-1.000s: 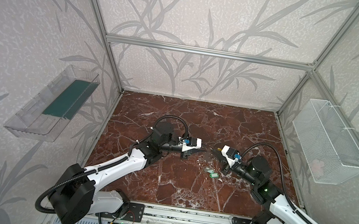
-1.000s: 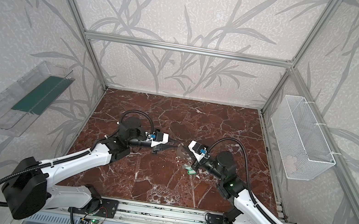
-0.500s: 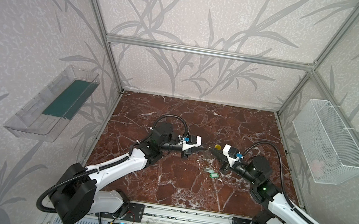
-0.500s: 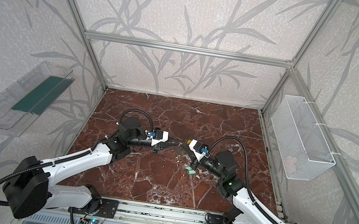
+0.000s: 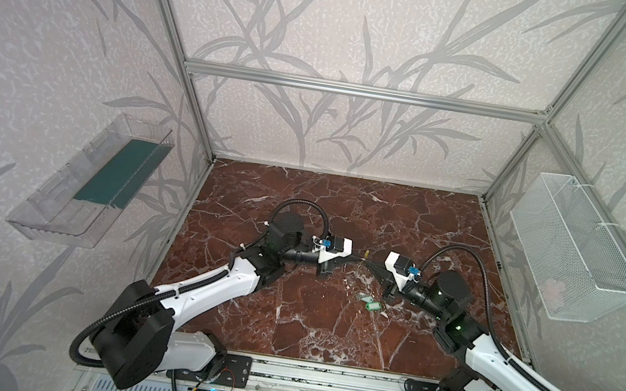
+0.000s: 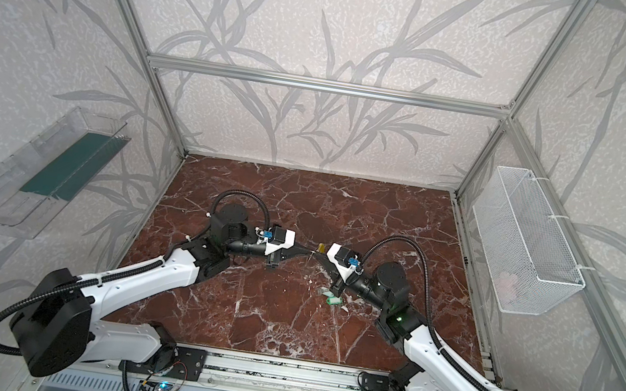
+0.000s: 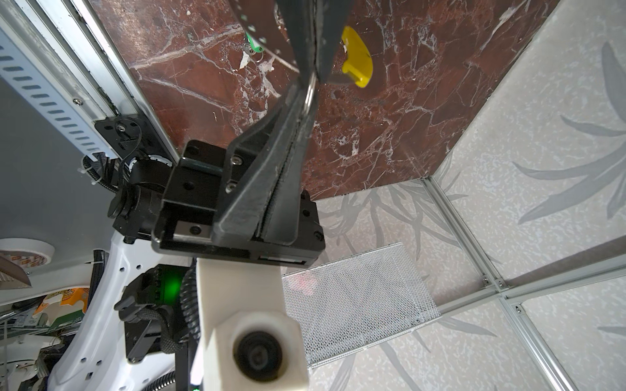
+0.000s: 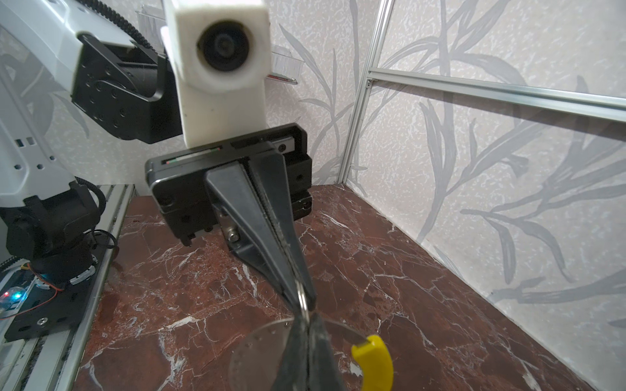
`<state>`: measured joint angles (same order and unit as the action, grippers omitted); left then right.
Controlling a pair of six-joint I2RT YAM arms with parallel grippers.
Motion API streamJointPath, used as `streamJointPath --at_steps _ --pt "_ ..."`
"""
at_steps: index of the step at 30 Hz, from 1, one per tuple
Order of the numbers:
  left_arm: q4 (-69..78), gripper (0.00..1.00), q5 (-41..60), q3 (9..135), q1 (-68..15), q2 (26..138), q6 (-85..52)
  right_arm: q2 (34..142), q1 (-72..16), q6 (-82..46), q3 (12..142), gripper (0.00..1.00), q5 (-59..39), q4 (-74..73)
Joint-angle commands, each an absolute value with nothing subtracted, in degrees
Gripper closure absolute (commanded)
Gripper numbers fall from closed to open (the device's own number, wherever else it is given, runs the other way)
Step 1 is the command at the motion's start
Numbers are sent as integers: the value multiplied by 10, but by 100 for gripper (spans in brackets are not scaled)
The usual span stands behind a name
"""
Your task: Put the keys on the keyring
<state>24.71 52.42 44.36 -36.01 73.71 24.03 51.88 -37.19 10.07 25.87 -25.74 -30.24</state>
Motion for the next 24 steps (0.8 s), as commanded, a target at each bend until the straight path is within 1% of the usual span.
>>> streamJointPath --at_steps 1,3,6,10,17,24 --pt "216 100 526 477 -361 736 279 503 -376 121 272 88 -224 -262" --pt "147 100 508 498 -362 731 321 485 -377 144 279 81 -194 -219" --pt "-1 100 469 551 -366 729 408 458 -377 186 299 77 -170 -141" --pt "-137 100 419 612 -372 736 483 443 -377 223 327 77 -160 -66" --pt "-236 100 356 680 -401 760 534 467 -383 223 337 77 -172 -80" --pt "-280 100 313 715 -428 773 555 499 -391 215 334 79 -180 -134"
